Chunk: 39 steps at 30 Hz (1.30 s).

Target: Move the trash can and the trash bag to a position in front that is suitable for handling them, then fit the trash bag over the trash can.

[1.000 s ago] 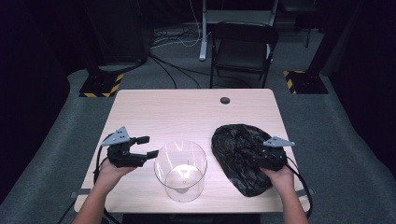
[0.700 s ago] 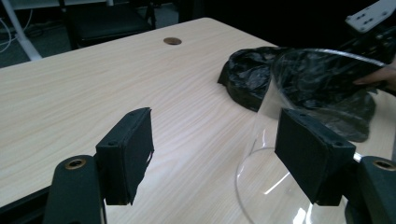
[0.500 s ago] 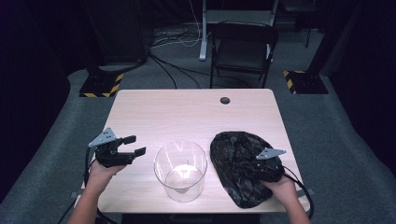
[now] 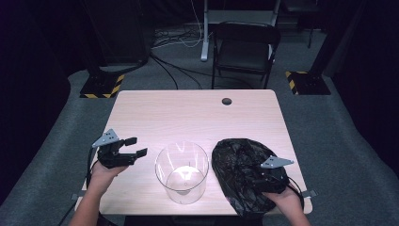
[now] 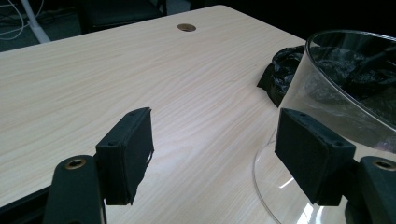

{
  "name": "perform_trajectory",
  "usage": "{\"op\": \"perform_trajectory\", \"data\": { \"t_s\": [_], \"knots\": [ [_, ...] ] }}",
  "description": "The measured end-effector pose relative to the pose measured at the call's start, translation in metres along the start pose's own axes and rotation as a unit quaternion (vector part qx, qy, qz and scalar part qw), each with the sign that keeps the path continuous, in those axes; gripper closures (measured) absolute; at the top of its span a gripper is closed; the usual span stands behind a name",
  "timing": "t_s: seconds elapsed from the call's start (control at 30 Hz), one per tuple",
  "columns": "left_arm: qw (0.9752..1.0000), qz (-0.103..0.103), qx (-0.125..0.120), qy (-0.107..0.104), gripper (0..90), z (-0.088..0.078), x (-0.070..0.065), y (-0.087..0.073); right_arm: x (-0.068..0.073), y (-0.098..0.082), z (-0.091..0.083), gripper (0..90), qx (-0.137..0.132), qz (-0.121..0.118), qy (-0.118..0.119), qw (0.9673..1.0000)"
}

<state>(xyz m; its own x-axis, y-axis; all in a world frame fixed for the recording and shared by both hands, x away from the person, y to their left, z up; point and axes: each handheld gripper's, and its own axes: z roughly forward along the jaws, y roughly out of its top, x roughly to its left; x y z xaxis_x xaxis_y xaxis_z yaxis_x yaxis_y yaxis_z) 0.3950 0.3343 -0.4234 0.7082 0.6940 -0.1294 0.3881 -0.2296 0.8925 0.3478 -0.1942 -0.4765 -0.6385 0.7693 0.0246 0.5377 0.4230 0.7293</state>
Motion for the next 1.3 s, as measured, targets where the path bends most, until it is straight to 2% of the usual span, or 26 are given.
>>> {"op": "perform_trajectory", "data": {
  "t_s": [0.1,0.27,0.37,0.6,0.83,0.9,1.03,1.13,1.3],
  "knots": [
    [1.0000,0.000,0.000,0.000,27.3,0.000,0.000,0.000,0.002,0.003,-0.003,30.4,-0.006,-0.005,-0.008,0.9999],
    [1.0000,0.003,0.008,0.002,27.3,0.001,-0.002,-0.003,-0.001,0.009,-0.010,29.2,-0.029,0.005,-0.017,0.9994],
    [1.0000,0.002,0.004,0.003,27.3,0.001,-0.001,-0.003,-0.001,0.013,-0.011,27.1,-0.034,-0.001,-0.025,0.9991],
    [0.9999,0.001,0.011,0.004,27.3,0.003,0.000,-0.005,-0.005,0.021,-0.006,22.8,-0.030,0.010,-0.031,0.9990],
    [0.9999,-0.004,0.016,0.000,27.2,0.007,0.004,-0.006,-0.008,0.031,0.000,18.3,-0.047,0.007,-0.045,0.9978],
    [0.9999,-0.003,0.017,-0.001,27.2,0.008,0.004,-0.007,-0.010,0.032,0.002,17.0,-0.046,0.006,-0.042,0.9980],
    [0.9998,-0.006,0.019,-0.001,27.1,0.009,0.008,-0.007,-0.009,0.031,0.017,12.5,-0.023,-0.009,-0.029,0.9993],
    [0.9998,-0.007,0.020,0.001,27.1,0.009,0.009,-0.008,-0.006,0.028,0.025,7.8,-0.005,-0.006,-0.018,0.9998],
    [0.9998,-0.008,0.019,0.003,27.1,0.009,0.010,-0.009,-0.004,0.022,0.033,1.7,0.020,-0.009,-0.035,0.9992]
  ]
}}
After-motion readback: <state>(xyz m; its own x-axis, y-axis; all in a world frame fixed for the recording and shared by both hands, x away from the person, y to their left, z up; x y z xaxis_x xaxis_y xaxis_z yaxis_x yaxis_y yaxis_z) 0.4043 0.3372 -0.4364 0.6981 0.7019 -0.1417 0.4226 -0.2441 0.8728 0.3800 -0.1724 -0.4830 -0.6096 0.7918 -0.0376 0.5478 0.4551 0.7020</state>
